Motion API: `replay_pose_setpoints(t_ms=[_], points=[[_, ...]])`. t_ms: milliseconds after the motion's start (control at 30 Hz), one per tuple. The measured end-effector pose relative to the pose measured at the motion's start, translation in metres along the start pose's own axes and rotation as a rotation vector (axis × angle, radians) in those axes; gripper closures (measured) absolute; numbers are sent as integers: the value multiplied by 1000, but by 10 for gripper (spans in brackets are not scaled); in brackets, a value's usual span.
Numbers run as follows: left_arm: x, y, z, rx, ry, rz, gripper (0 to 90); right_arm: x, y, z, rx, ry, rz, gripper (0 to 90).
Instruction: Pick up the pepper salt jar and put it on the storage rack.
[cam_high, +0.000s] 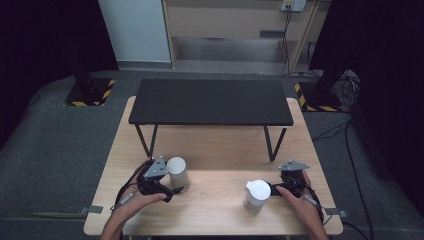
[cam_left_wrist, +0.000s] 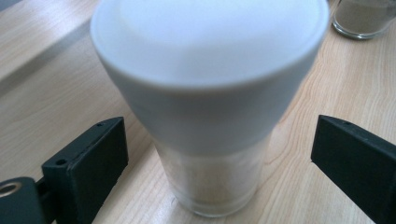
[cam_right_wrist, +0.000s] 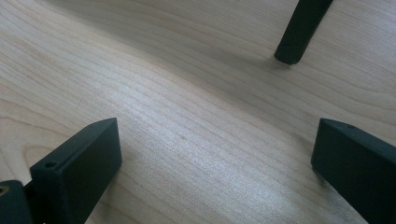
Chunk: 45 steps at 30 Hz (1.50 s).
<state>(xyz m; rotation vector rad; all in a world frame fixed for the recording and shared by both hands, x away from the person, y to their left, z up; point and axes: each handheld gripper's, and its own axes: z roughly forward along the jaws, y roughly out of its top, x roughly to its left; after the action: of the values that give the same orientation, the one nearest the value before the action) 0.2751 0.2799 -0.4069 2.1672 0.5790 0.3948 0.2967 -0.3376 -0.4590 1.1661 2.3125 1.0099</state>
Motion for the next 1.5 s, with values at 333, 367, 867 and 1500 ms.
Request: replay_pose_setpoints(t_ms=[333, 367, 867, 1500], points=[[1, 3, 4, -19, 8, 0, 68, 0, 0, 0, 0, 1, 0, 25], [2, 2, 5, -23, 8, -3, 88, 0, 0, 0, 0, 0, 0, 25], [12, -5, 7, -80, -29, -58, 332, 0, 0, 0, -1, 1, 1, 26], [19, 21, -4, -66, -47, 16, 339, 0, 0, 0, -1, 1, 1, 26]])
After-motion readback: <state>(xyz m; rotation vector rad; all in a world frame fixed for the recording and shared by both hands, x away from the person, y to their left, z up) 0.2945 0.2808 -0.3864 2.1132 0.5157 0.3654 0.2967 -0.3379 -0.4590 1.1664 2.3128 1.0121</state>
